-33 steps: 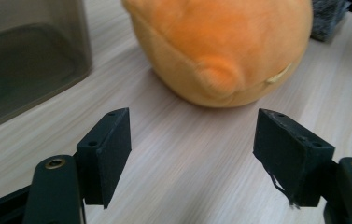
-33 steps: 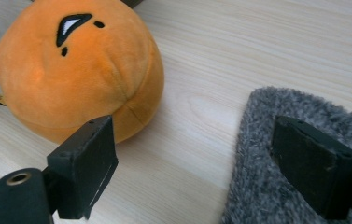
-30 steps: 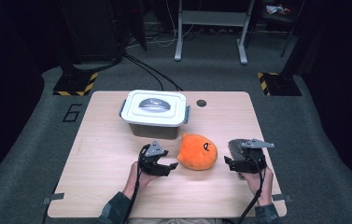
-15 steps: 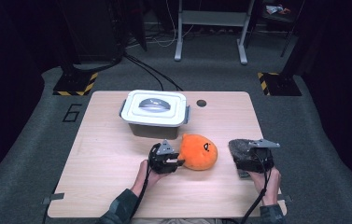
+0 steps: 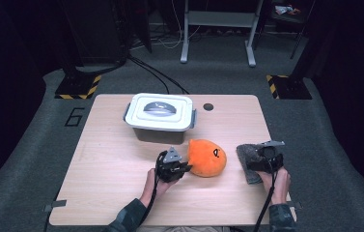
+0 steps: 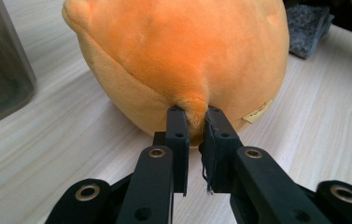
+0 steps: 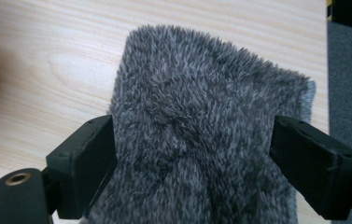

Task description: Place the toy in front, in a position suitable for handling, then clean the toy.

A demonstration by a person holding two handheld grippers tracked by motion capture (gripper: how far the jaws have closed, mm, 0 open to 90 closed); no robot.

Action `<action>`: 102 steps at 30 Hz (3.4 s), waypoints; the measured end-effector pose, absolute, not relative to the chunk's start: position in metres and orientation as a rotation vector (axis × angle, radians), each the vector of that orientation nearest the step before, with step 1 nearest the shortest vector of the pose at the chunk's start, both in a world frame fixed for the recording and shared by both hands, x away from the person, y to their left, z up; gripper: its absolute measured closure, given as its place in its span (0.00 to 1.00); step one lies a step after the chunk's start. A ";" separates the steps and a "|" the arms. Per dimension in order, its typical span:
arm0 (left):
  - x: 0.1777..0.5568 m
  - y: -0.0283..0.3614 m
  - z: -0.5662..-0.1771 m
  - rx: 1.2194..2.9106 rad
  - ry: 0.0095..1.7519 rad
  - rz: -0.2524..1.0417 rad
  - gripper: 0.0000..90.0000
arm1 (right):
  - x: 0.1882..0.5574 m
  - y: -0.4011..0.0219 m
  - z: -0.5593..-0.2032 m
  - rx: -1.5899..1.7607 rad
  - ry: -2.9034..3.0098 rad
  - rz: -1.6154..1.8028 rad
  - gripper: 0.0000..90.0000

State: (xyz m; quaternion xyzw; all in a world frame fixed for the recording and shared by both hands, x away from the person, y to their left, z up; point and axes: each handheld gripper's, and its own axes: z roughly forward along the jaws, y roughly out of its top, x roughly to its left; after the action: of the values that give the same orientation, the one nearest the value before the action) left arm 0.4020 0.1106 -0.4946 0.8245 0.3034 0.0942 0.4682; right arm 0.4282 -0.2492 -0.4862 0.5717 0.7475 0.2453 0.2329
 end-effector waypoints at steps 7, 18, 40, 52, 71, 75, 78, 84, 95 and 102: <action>0.405 0.103 -0.487 2.047 0.720 0.248 0.91 | 0.447 -0.256 -0.502 1.644 2.102 0.589 0.32; 0.393 0.101 -0.493 2.029 0.707 0.245 0.91 | 0.434 -0.258 -0.505 1.660 2.049 0.766 0.82; 0.392 0.100 -0.493 2.021 0.642 0.260 0.91 | 0.404 -0.258 -0.454 1.563 2.017 1.059 0.84; 0.391 0.096 -0.489 2.042 0.580 0.294 0.91 | 0.398 -0.250 -0.432 1.485 2.035 1.144 0.84; 0.394 0.093 -0.484 2.062 0.534 0.309 0.91 | 0.402 -0.193 -0.401 1.281 2.164 1.227 0.83; 0.394 0.090 -0.481 2.068 0.518 0.312 0.91 | 0.406 -0.167 -0.399 1.219 2.220 1.207 0.83; 0.394 0.089 -0.480 2.068 0.512 0.317 0.91 | 0.407 -0.151 -0.400 1.173 2.245 1.152 0.83; 0.395 0.088 -0.479 2.061 0.503 0.316 0.91 | 0.408 -0.126 -0.405 1.101 2.295 1.120 0.83; 0.395 0.087 -0.482 2.070 0.514 0.298 0.91 | 0.411 -0.104 -0.422 1.010 2.317 0.969 0.83; 0.397 0.088 -0.484 2.055 0.552 0.269 0.92 | 0.409 -0.102 -0.423 1.005 2.302 0.905 0.83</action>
State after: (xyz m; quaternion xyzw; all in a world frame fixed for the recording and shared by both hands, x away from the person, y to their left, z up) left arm 0.3967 0.0877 -0.4843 0.8417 0.2259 0.1103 0.4779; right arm 0.4087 -0.1017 -0.4231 0.3661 0.8382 0.3297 0.2338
